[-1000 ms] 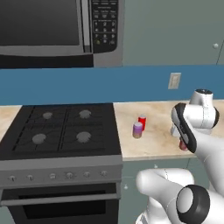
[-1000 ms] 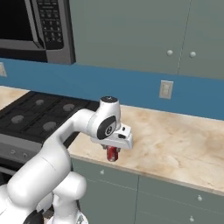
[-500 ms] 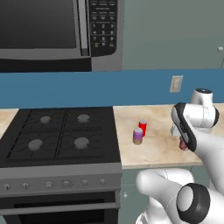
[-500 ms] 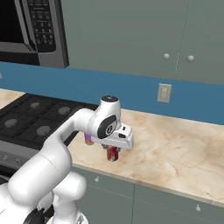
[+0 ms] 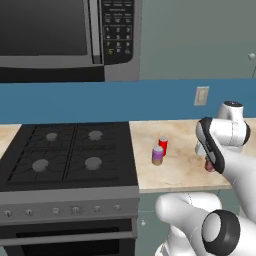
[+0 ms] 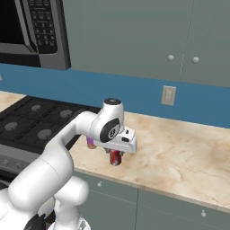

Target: Four empty soda cans are scattered around the kitchen. Gather all the cans and cluster them next to the stove for recycling.

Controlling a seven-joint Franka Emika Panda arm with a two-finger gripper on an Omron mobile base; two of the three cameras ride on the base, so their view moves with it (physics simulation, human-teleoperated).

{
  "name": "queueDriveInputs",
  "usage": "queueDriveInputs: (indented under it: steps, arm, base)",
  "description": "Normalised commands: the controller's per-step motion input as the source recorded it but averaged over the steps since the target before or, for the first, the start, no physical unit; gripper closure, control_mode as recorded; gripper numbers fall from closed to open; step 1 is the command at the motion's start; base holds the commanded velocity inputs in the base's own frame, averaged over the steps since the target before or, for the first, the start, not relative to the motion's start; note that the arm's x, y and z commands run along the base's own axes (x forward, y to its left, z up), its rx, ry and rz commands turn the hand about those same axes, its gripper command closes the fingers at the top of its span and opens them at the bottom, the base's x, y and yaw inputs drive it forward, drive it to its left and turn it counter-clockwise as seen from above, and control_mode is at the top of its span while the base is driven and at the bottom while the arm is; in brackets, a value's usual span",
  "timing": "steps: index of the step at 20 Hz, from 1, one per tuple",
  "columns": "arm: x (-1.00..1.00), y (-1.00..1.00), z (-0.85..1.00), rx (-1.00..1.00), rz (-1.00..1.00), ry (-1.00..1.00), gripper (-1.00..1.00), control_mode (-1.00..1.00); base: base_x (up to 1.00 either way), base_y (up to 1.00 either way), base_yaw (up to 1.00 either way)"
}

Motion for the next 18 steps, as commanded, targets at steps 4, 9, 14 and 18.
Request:
queueDriveInputs:
  steps: [4,9,14,18]
  arm:
    - [0.00,0.00,0.00,0.00,0.00,0.00,1.00,1.00]
    - [0.00,0.00,0.00,0.00,0.00,-0.01,1.00,-1.00]
    - [0.04,0.17,-0.03,-0.03,-0.10,-0.16,1.00,-1.00]
    - [0.21,0.24,-0.05,-0.01,-0.08,-0.10,1.00,-1.00]
  base:
    - [0.00,0.00,0.00]
    - [0.00,0.00,0.00]
    - [0.00,0.00,0.00]
    - [0.00,0.00,0.00]
